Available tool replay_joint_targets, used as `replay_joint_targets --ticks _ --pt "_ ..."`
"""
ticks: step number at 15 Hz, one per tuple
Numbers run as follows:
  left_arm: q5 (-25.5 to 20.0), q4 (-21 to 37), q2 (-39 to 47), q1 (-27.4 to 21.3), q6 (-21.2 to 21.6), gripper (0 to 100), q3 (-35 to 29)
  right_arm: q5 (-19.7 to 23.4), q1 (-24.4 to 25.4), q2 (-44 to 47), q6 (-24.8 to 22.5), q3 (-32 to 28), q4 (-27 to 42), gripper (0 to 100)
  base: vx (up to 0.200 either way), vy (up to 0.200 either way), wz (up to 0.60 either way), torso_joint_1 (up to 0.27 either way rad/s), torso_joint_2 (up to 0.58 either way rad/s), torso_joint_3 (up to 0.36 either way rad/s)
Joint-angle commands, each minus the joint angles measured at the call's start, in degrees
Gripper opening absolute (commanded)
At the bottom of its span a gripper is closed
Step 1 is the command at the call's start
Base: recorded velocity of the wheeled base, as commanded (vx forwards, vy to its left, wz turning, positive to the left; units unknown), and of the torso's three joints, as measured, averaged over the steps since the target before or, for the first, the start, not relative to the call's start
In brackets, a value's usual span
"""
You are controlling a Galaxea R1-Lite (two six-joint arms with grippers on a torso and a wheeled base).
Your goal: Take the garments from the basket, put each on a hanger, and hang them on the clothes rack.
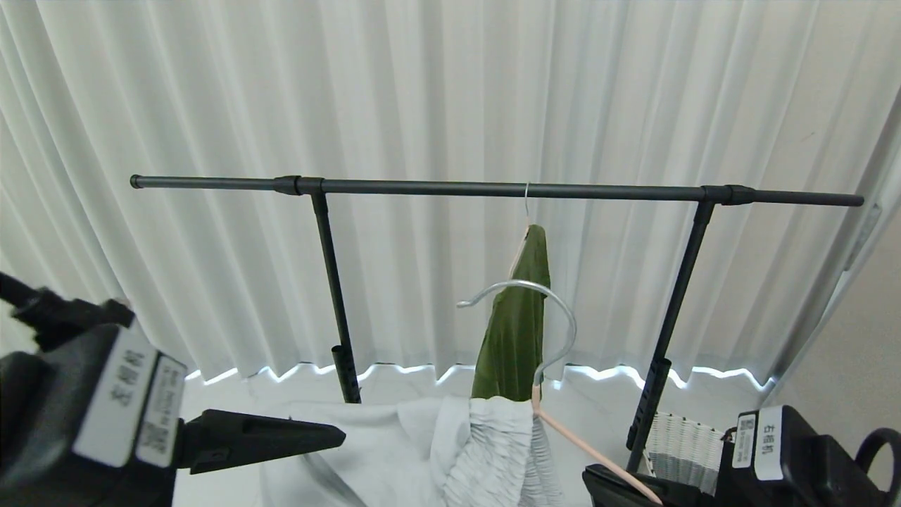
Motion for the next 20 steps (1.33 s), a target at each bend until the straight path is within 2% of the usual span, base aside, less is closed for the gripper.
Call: replay_joint_targets --ticks 1,7,9,12,15,17,20 --pt "0.1 0.0 -3.4 0.0 0.9 100 0.0 0.6 -2.1 -0.6 -0.1 0.4 -0.1 0 0.0 0.0 0.0 0.0 0.0 0.0" --pt "0.0 -0.2 -2.9 0.7 3.6 100 -0.4 1.5 -2.1 -1.1 -1.5 0.5 -0.1 0 0.0 0.0 0.0 0.0 0.0 0.0" --pt "-0.4 -0.3 -1.3 2.9 3.7 100 -0.2 3.2 -1.3 -2.0 -3.7 1.0 -0.1 0 0.0 0.0 0.0 0.0 0.0 0.0" --pt "-0.8 -2.1 2.9 2.9 3.6 100 0.9 5.9 -0.7 -3.6 -6.9 2.1 -0.1 0 0.0 0.0 0.0 0.0 0.0 0.0" --pt "-4.5 -6.8 6.4 2.7 3.5 100 3.3 6.2 -0.2 -3.7 -7.5 1.9 -0.1 0 0.0 0.0 0.0 0.0 0.0 0.0" --pt "-7.5 -7.0 7.4 2.7 3.6 100 4.5 6.2 2.4 -3.7 -8.0 2.1 -0.1 0 0.0 0.0 0.0 0.0 0.0 0.0" --pt "-8.0 -7.0 7.9 4.1 3.3 100 5.0 6.0 4.9 -3.5 -8.0 2.3 -0.1 0 0.0 0.0 0.0 0.0 0.0 0.0"
